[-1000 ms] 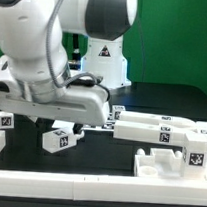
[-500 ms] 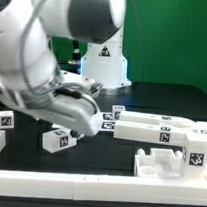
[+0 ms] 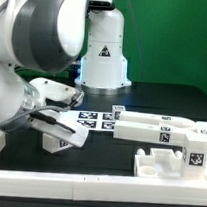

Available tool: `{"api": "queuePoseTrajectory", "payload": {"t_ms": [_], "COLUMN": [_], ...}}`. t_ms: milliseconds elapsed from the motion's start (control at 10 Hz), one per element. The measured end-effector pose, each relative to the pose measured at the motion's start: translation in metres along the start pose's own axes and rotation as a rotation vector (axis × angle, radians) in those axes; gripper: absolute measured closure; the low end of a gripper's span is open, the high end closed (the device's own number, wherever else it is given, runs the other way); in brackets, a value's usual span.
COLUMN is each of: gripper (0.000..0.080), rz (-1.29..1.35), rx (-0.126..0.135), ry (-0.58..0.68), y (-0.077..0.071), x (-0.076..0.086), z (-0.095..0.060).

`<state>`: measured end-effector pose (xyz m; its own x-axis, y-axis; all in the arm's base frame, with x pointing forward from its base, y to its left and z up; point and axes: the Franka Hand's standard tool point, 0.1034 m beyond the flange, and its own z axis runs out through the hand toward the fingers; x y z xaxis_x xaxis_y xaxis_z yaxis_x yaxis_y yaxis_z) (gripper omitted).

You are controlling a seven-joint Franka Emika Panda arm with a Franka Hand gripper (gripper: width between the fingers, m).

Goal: Assemble chair

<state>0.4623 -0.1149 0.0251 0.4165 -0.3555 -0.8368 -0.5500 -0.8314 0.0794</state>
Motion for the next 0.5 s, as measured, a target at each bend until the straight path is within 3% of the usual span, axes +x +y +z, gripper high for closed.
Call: {"api": "queuePoseTrajectory", "payload": {"t_ms": [100, 200, 500], "gripper": [0.0151, 0.0151, 0.0151], "rz": [0.008, 0.030, 0.047], "rx": [0.001, 0.043, 0.037], "ry": [-0.035, -0.050, -0.039], "y": [0.0019, -0.0011, -0.0051], "x": [0.0049, 0.0105, 0.0134], "z": [0.0025, 0.0073, 0.0124]}}
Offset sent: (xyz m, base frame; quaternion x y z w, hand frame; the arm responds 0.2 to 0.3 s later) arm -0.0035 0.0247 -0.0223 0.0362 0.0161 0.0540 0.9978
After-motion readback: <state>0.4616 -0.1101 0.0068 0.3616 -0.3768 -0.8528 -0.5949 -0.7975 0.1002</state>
